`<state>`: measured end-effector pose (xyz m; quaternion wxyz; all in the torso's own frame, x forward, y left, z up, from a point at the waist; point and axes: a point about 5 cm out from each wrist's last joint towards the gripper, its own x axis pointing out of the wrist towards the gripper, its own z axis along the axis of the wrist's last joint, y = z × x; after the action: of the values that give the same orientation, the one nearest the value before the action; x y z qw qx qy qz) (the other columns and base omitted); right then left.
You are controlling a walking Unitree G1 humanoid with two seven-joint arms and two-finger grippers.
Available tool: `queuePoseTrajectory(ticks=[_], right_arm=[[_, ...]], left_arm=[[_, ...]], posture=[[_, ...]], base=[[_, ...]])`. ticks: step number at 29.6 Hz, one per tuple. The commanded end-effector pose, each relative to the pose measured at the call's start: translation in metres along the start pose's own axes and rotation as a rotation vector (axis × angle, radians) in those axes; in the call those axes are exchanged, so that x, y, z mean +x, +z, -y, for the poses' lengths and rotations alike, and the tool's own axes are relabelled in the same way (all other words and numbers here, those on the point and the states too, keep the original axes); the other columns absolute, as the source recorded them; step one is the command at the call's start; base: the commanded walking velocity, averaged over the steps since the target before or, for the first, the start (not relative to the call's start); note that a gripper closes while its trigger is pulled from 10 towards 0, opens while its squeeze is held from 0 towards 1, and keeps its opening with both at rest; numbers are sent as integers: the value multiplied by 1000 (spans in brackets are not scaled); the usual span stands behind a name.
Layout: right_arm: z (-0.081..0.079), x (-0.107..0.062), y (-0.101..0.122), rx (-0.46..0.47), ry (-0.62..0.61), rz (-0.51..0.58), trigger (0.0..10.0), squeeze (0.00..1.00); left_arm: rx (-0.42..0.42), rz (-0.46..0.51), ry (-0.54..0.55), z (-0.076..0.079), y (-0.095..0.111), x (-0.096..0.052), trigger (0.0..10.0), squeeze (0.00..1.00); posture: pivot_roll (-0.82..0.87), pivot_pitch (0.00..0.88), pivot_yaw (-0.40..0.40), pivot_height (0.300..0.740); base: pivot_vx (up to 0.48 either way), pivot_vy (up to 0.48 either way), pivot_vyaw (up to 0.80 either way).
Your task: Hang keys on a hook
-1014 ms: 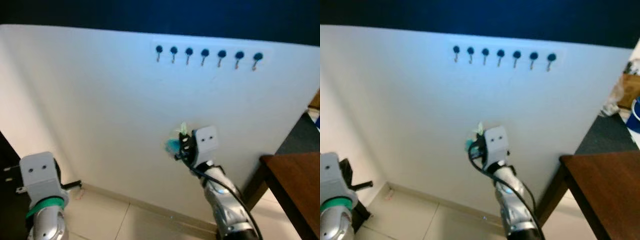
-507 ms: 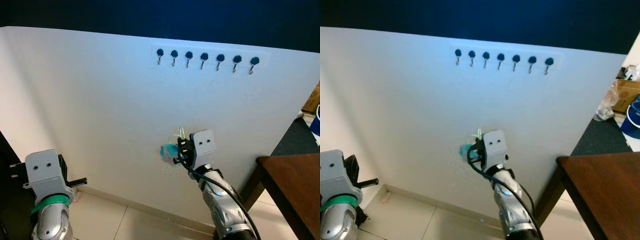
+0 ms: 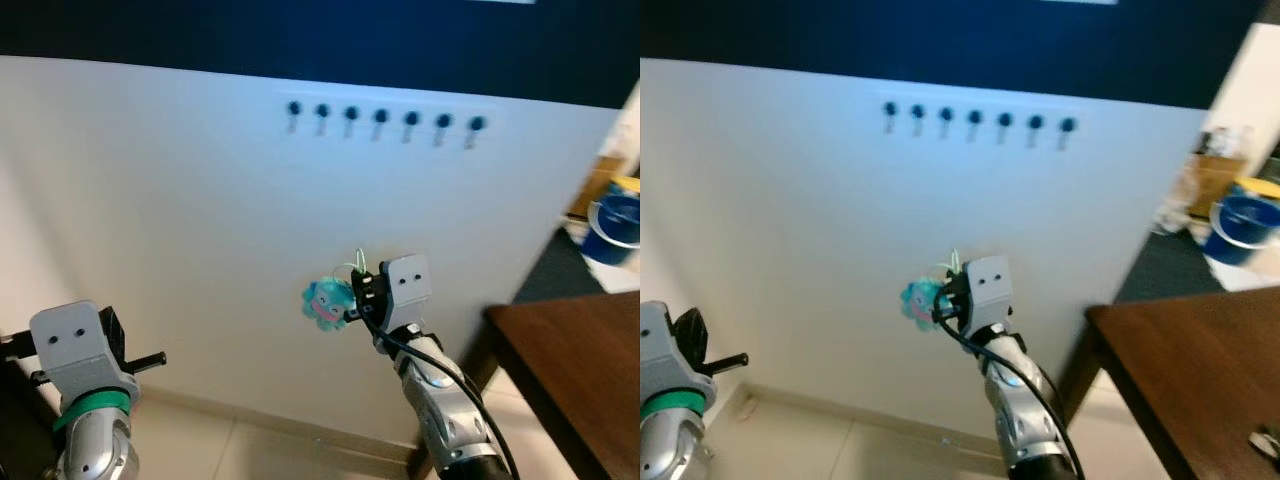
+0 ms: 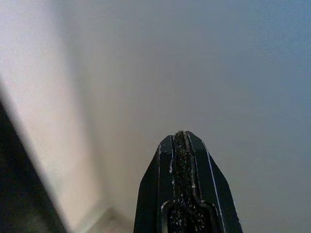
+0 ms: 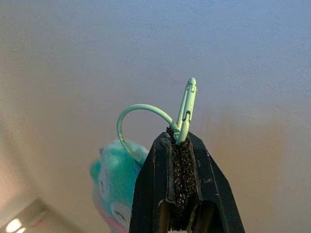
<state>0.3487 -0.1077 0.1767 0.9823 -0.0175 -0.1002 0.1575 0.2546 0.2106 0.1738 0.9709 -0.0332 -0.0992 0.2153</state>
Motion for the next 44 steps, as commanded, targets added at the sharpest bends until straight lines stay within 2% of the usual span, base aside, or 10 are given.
queuePoseTrajectory(ticks=[1, 4, 9, 16, 28, 29, 35, 38, 40, 44], right_arm=[[2, -2, 0, 10, -5, 0, 10000, 0], [2, -3, -1, 12, -3, 0, 10000, 0], [0, -4, -1, 11, 4, 4, 10000, 0], [-3, -4, 0, 10, 22, 8, 10000, 0], [-14, -5, 5, 16, 77, 40, 10000, 0], [-19, -4, 9, 2, 109, 62, 10000, 0], [-26, -3, 18, -26, 155, 105, 10000, 0], [-35, -1, 33, -59, 211, 164, 10000, 0], [-35, -1, 33, -59, 211, 164, 10000, 0], [-43, 6, 54, -49, 257, 231, 10000, 0]], left_arm=[[-11, -1, -8, 1, 0, 0, 10000, 0], [-12, -1, -9, 1, -1, 0, 10000, 0], [-13, -4, -9, 1, -1, 0, 10000, 0], [-8, -13, -7, 1, -3, 0, 10000, 0], [-10, -28, 40, -8, -5, -3, 10000, 0], [-10, -26, 40, -8, -5, -3, 10000, 0], [-11, -23, 36, -7, -5, -3, 10000, 0], [-31, 24, -14, 0, 3, -3, 10000, 0], [-31, 24, -14, 0, 3, -3, 10000, 0], [-37, 38, -15, 0, 6, -3, 10000, 0]], posture=[[-109, 42, 63, 740], [-109, 42, 63, 740], [-109, 42, 63, 740], [-111, 42, 70, 740], [-108, 44, 68, 740], [-108, 44, 68, 740], [-108, 44, 68, 740], [-108, 40, 67, 740], [-108, 40, 67, 740], [-105, 36, 64, 740]], base=[[379, 0, -800], [376, 0, -800], [344, 0, 0], [0, 0, 0], [0, 0, 0], [0, 0, 0], [0, 0, 0], [0, 0, 0], [0, 0, 0], [0, 0, 0]])
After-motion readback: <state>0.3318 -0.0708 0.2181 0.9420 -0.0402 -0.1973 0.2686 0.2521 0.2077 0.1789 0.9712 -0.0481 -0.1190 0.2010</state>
